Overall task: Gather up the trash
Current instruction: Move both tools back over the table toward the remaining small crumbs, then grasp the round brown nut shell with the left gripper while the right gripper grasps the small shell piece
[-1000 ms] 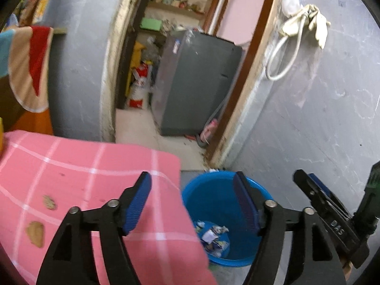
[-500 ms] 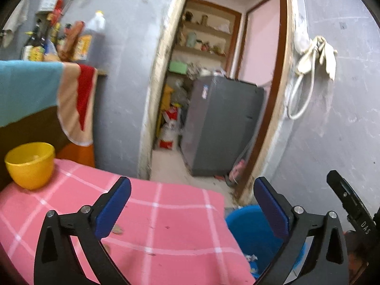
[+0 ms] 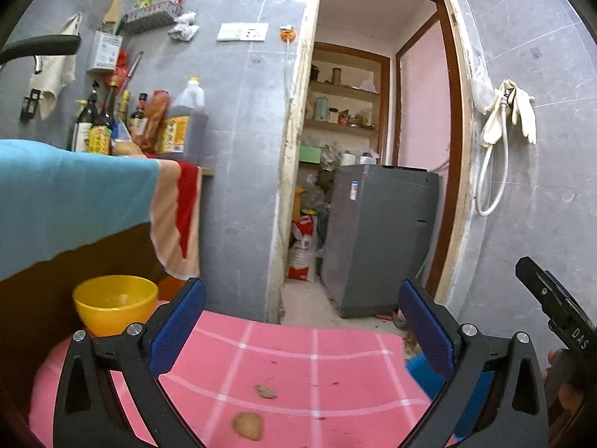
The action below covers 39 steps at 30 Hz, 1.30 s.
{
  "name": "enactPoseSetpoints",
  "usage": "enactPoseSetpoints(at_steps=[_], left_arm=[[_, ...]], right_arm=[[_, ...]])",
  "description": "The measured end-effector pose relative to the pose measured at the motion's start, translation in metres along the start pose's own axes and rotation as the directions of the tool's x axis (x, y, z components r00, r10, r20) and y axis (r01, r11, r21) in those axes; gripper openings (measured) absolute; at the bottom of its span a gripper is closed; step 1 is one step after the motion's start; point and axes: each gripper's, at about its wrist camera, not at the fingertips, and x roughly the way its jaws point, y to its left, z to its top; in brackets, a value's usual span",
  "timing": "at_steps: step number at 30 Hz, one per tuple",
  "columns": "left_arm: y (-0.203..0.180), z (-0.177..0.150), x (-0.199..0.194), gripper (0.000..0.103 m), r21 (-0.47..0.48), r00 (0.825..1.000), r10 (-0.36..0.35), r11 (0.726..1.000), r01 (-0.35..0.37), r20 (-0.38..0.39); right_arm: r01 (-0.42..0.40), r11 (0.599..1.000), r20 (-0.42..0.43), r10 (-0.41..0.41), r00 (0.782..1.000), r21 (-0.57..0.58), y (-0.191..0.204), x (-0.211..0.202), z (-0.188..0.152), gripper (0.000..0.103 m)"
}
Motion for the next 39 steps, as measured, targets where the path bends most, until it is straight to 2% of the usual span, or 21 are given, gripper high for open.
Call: enactPoseSetpoints(at_steps=[8, 16, 20, 27, 32, 34, 39], left_arm=[[0.033, -0.009, -0.011, 0.101, 0.004, 0.997, 0.076, 0.997, -0.076, -0.005], [0.058, -0.03, -0.015, 0.101, -0.005, 0.993, 0.116, 0.993, -0.116, -0.037], [0.066, -0.038, -0.013, 0.101, -0.009, 0.99, 0.123, 0.992, -0.124, -0.064], [0.076, -0.052, -0.002, 0.101, 0.003, 0.983, 0.08, 0.997, -0.081, -0.168], [0.08, -0.064, 0.013, 0.1, 0.013, 0.962, 0.045, 0.999, -0.044, -0.27], [0.081, -0.069, 0.019, 0.097, 0.0, 0.95, 0.018, 1.0, -0.019, -0.313], [0.078, -0.081, 0.037, 0.073, -0.021, 0.901, -0.051, 0.999, 0.047, -0.431]], right_arm=[[-0.062, 0.998, -0.033, 0.061, 0.998, -0.023, 0.035, 0.016, -0.008, 0.103], [-0.114, 0.993, -0.095, 0.111, 0.989, -0.033, 0.059, 0.036, -0.023, 0.103], [-0.138, 0.989, -0.133, 0.131, 0.982, -0.048, 0.068, 0.044, -0.03, 0.103], [-0.206, 0.975, -0.254, 0.177, 0.951, -0.089, 0.084, 0.066, -0.048, 0.103], [-0.233, 0.967, -0.339, 0.185, 0.922, -0.106, 0.091, 0.085, -0.062, 0.103], [-0.249, 0.962, -0.392, 0.188, 0.9, -0.11, 0.094, 0.094, -0.069, 0.103], [-0.28, 0.954, -0.486, 0.195, 0.852, -0.108, 0.098, 0.11, -0.078, 0.103]])
